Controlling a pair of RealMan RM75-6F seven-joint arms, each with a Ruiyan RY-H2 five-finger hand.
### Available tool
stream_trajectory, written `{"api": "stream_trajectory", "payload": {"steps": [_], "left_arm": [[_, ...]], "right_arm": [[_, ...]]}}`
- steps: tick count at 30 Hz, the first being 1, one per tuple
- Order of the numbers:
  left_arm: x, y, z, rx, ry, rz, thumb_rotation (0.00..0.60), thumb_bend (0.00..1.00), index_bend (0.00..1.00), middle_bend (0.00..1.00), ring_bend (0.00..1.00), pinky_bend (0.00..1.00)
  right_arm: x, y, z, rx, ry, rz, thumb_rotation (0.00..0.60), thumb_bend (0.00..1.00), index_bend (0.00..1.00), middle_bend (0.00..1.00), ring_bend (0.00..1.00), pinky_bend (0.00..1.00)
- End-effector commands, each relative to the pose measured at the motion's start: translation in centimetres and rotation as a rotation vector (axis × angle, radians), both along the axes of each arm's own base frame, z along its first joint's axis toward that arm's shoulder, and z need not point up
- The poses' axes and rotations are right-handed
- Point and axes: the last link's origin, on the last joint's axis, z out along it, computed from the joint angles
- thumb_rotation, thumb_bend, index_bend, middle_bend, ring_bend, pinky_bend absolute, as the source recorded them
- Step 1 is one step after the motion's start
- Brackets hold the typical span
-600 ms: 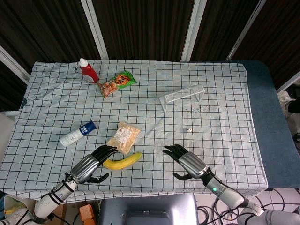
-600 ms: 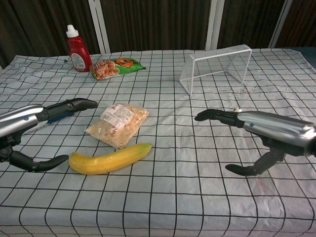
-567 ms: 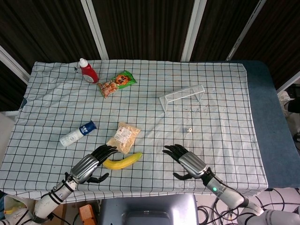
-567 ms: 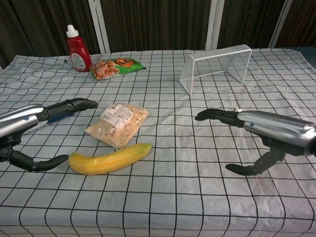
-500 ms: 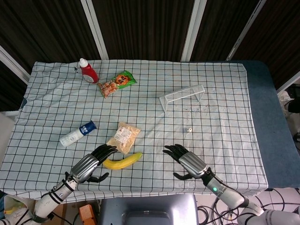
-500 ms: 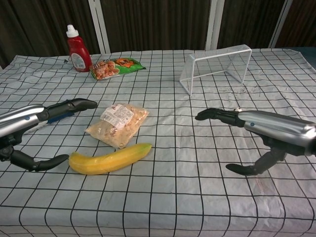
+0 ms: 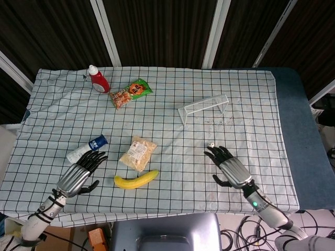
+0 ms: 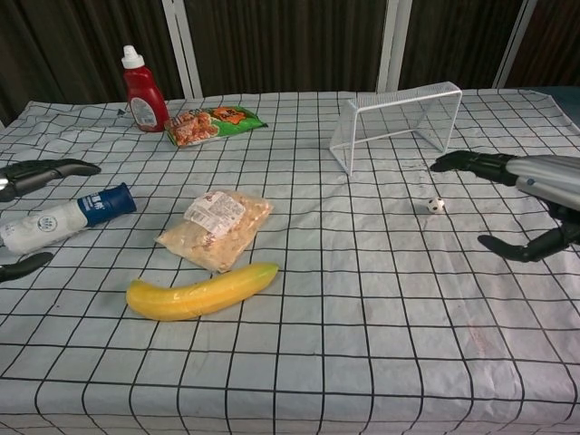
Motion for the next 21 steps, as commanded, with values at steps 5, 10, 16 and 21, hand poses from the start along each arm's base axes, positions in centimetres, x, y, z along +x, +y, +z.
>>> {"api": "stream_trajectory", "payload": {"steps": [5,10,16,21], "left_arm": [[-8.1,-2.9,5.0,0.267,0.141,0.168,0.6,0.41,0.0,0.03,0.0,0.04],[-9.1,-4.0,4.9,0.292,0.142,0.154,0.6,0.41,0.0,0.03,0.0,0.04],[-9.2,-4.2,4.6,0.288,0.135,0.145,0.6,0.41,0.0,0.03,0.0,0.04],[-9.3,-4.3,4.3,0.281,0.14,0.157,0.6,0.41,0.0,0.03,0.0,0.04]], "right_arm": [[-4.8,-2.2,3.4,-0.248,0.226,-0.095,0.6,0.51,0.38,0.0,0.0,0.0],[-5.5,-3.6,1.9,-0.234,0.228,-0.153,0.6,0.59,0.5,0.0,0.0,0.0],[-5.0,-4.6,-1.0,-0.186,0.214,-0.163,0.6,0.64,0.51,0.0,0.0,0.0],[-4.3,-4.8,-2.6,-0.163,0.205,-0.138,0.6,0.65,0.5,0.0,0.0,0.0]]}}
